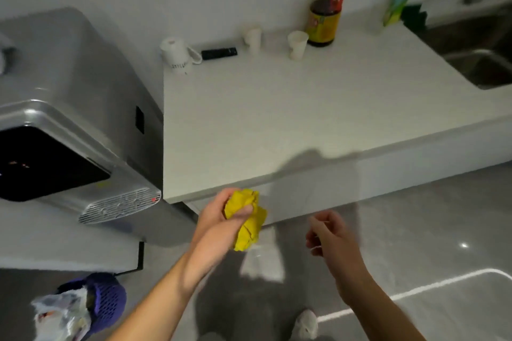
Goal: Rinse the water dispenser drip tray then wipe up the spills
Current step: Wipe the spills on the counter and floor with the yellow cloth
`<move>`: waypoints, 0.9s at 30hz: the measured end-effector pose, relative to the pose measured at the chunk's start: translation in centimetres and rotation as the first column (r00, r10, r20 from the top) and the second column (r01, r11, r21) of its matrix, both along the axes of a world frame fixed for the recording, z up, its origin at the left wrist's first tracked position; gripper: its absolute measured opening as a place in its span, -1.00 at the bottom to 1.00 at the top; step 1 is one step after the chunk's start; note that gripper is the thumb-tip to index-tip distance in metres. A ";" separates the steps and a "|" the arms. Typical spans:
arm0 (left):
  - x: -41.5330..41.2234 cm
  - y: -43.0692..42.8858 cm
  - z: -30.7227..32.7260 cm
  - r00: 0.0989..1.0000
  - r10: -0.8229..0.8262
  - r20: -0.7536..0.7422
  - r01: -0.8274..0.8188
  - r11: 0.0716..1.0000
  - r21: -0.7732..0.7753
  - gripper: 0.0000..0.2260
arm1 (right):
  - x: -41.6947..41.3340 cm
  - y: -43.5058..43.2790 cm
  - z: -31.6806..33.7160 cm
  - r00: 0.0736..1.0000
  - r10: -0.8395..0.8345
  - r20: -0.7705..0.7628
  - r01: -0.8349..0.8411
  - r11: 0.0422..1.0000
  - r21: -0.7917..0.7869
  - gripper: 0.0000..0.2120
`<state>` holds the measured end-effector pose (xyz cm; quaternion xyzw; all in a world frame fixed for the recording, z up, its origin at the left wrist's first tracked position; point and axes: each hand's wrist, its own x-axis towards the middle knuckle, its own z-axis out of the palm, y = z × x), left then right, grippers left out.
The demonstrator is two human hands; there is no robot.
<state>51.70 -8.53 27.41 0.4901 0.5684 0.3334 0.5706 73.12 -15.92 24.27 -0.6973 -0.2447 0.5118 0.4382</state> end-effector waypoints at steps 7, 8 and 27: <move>5.4 8.9 1.7 0.982 0.188 0.000 -0.188 0.982 0.017 -0.86 | 9.9 12.0 3.5 0.957 0.144 0.250 -0.159 0.986 0.043 -0.92; 5.9 10.5 1.4 0.980 0.200 -0.012 -0.199 0.980 0.022 -0.86 | 11.0 13.8 3.6 0.935 0.168 0.312 -0.194 0.980 0.053 -0.93; 13.6 29.3 -6.9 0.679 -0.077 -0.730 0.339 0.915 0.219 -0.62 | 22.8 35.7 -4.8 0.272 0.652 0.707 -0.542 0.712 -0.448 -0.77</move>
